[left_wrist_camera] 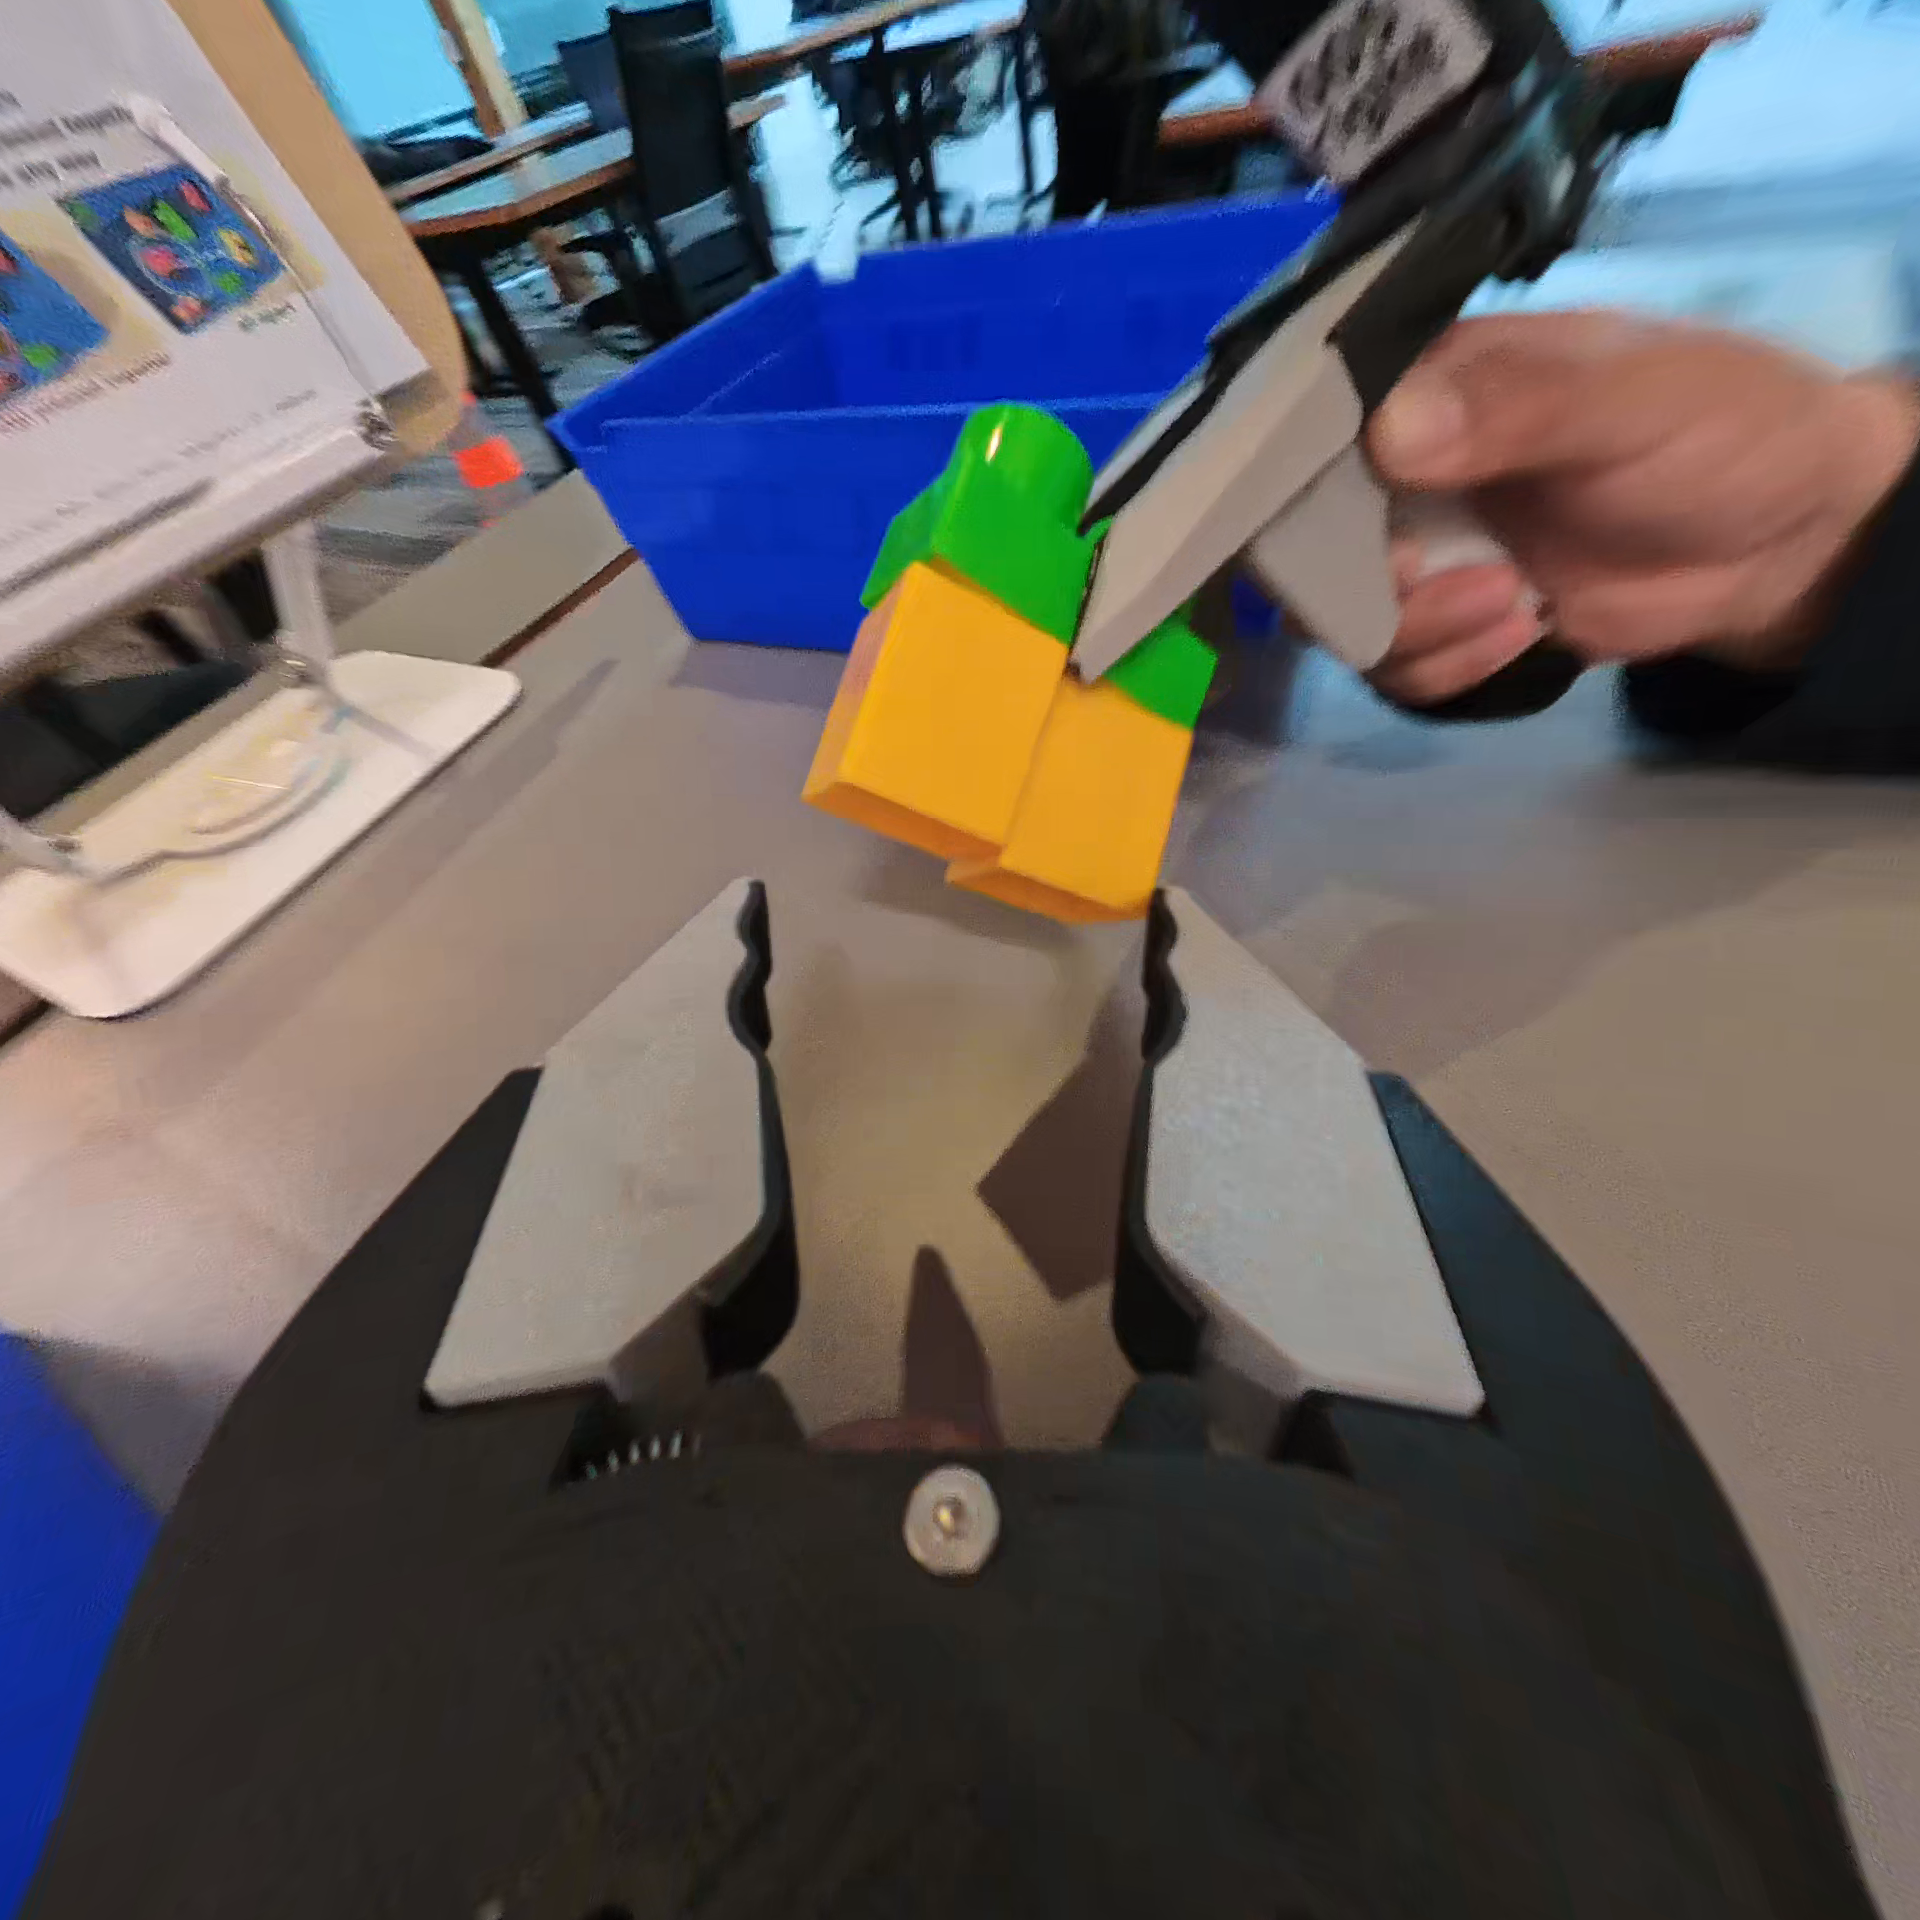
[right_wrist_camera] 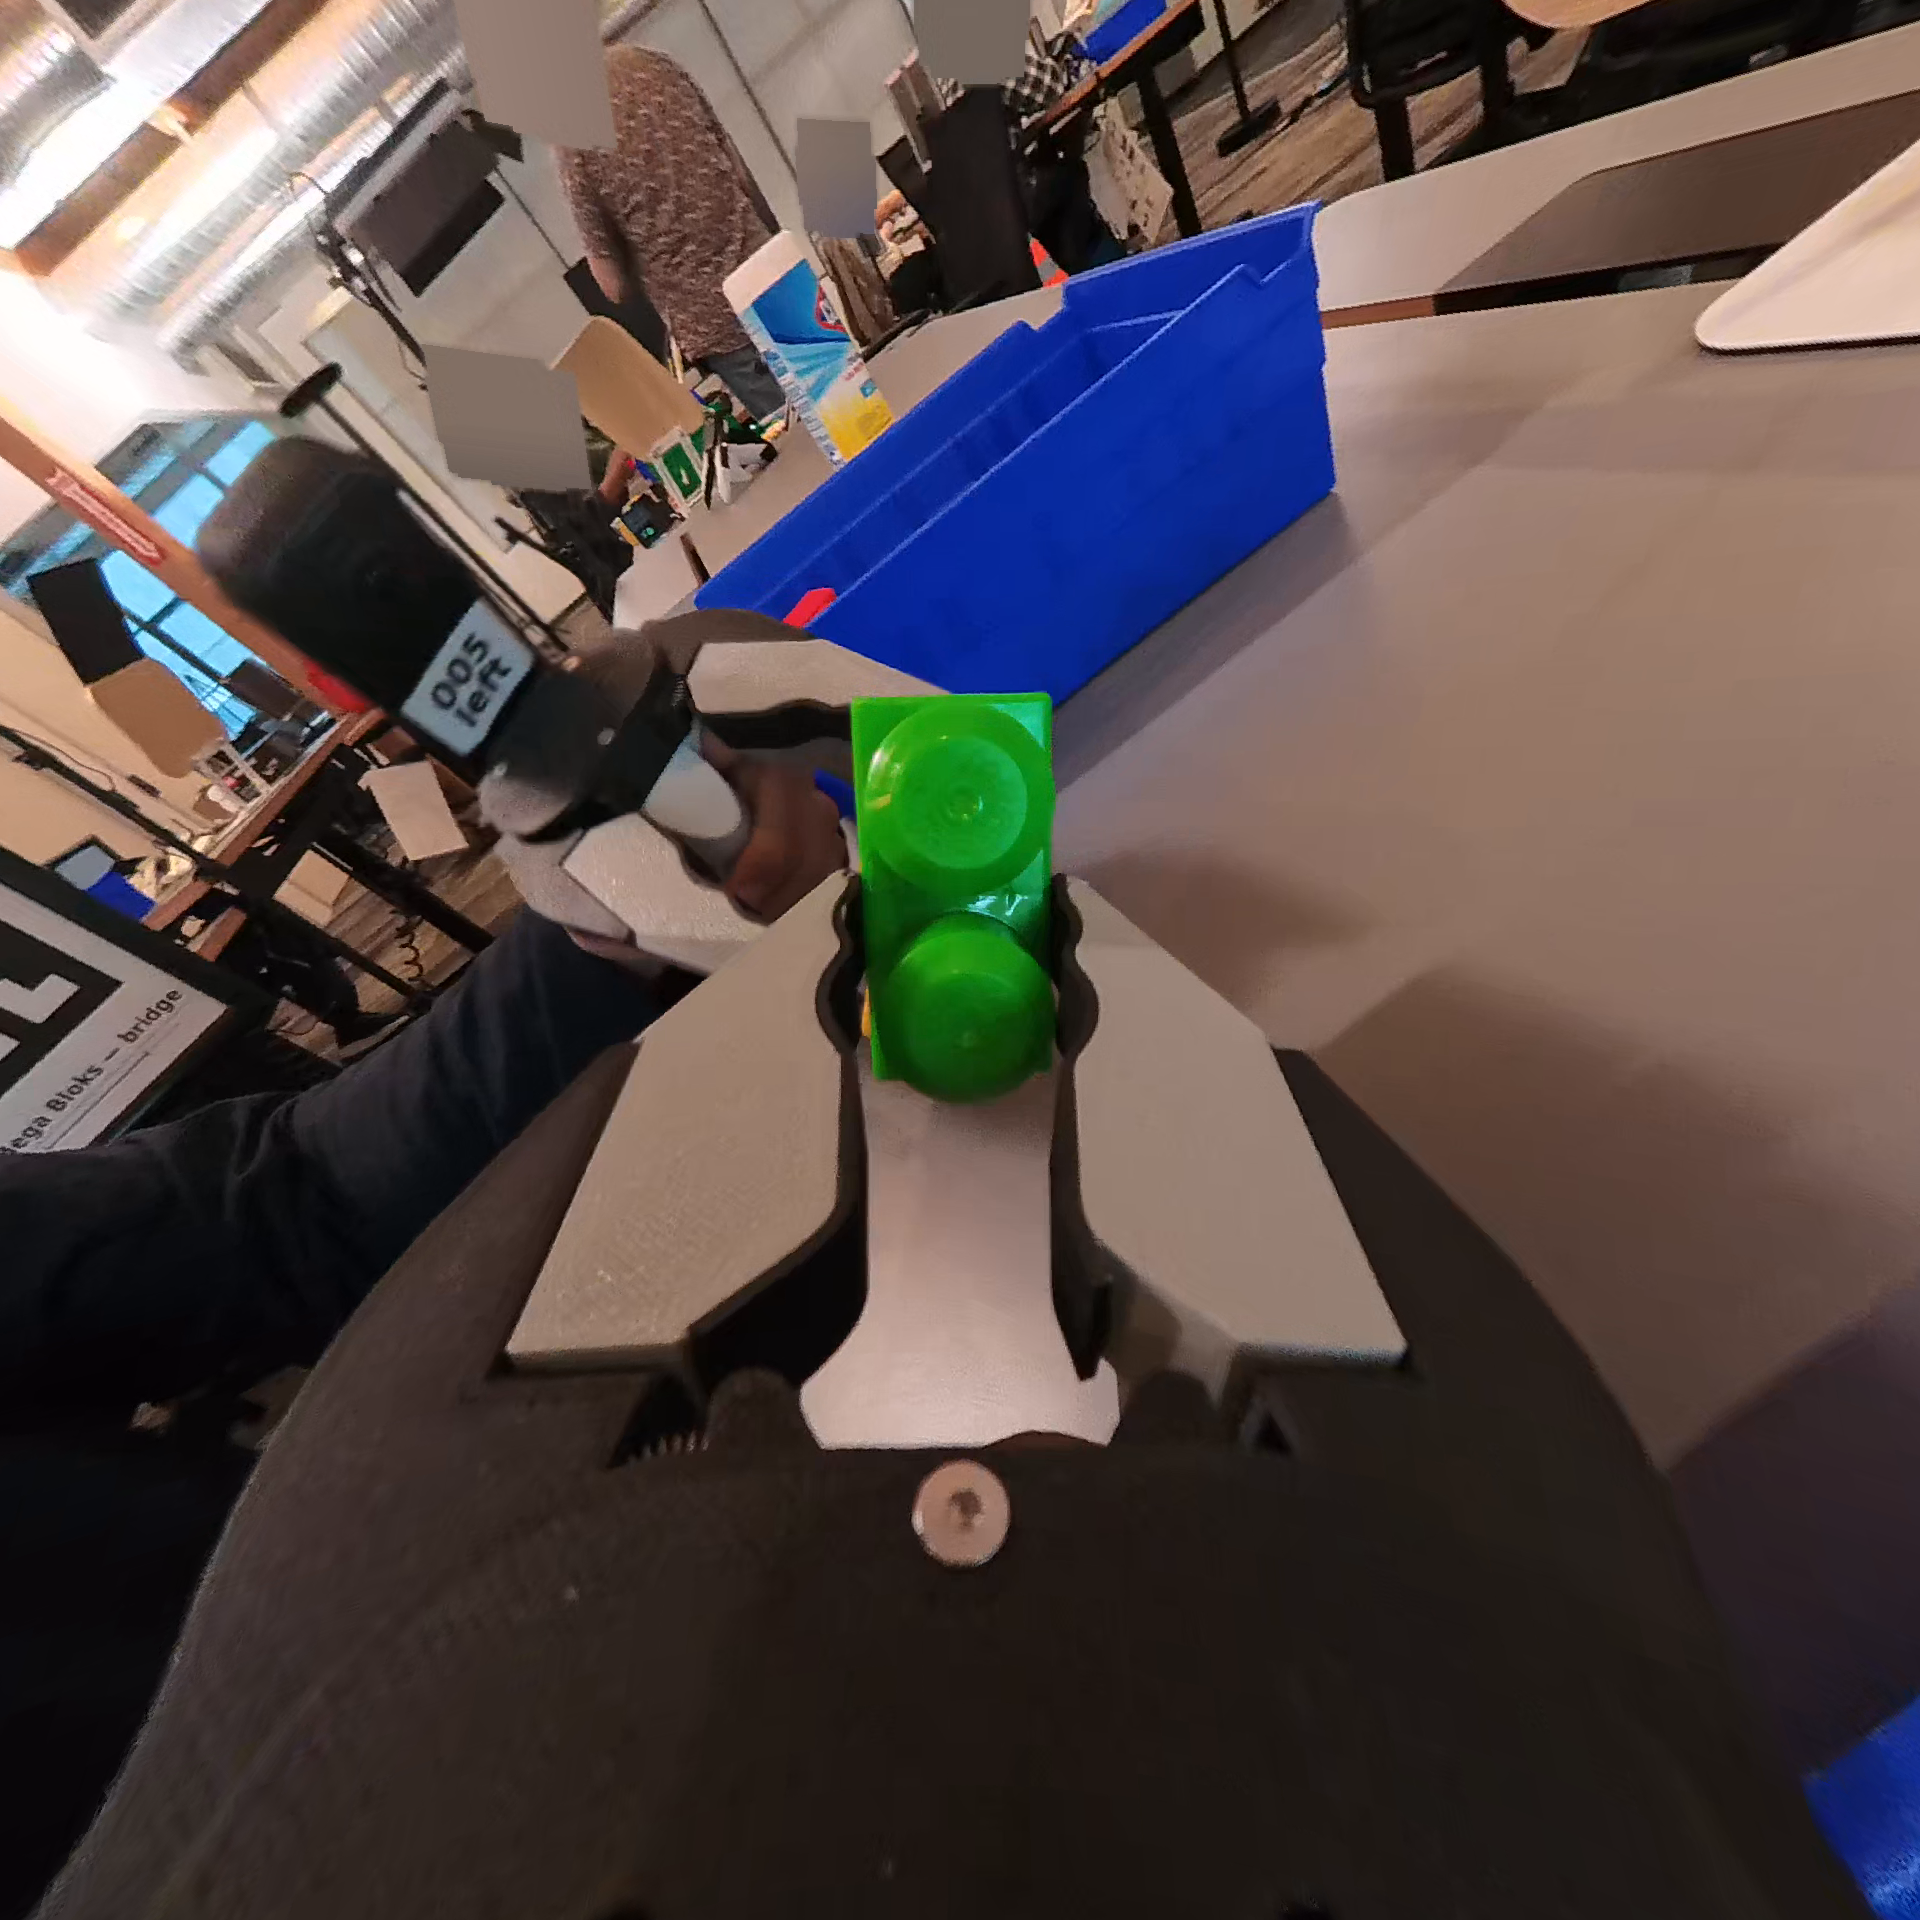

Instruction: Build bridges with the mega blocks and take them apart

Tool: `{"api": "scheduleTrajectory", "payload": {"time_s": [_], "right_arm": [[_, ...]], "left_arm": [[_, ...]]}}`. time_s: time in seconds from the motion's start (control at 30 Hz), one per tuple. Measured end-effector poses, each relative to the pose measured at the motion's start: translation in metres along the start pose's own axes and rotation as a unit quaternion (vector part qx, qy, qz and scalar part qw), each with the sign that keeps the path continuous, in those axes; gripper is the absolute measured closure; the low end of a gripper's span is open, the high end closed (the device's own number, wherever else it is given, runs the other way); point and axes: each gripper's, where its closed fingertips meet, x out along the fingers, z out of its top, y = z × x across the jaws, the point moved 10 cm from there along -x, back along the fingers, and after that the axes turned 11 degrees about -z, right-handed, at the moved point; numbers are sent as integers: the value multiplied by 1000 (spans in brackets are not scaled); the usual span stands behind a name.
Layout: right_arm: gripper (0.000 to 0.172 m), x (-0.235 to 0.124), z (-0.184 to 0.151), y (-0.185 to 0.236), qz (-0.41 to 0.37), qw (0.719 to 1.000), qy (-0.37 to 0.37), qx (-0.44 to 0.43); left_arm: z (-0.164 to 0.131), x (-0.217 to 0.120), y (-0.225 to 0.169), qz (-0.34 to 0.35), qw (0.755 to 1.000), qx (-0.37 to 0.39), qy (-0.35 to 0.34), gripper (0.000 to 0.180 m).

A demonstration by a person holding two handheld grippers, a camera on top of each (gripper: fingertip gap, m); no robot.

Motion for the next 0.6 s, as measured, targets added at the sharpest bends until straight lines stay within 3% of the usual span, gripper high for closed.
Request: {"api": "scheduleTrajectory", "payload": {"time_s": [0.17, 0.33, 0.5, 0.6], "right_arm": [[140, 4, -2, 2, -10, 1000, 13, -1], [140, 11, -6, 4, -3, 999, 34, 18], [140, 16, -11, 3, 0, 997, 60, 40], [140, 17, -12, 2, -4, 997, 67, 48]], "left_arm": [[7, 13, -17, 72, 990, 115, 33, 92], [-1, 30, -20, 66, 988, 120, 76, 79], [-2, 32, -15, 114, 980, 134, 90, 97], [-3, 33, -17, 142, 969, 176, 100, 91]]}}
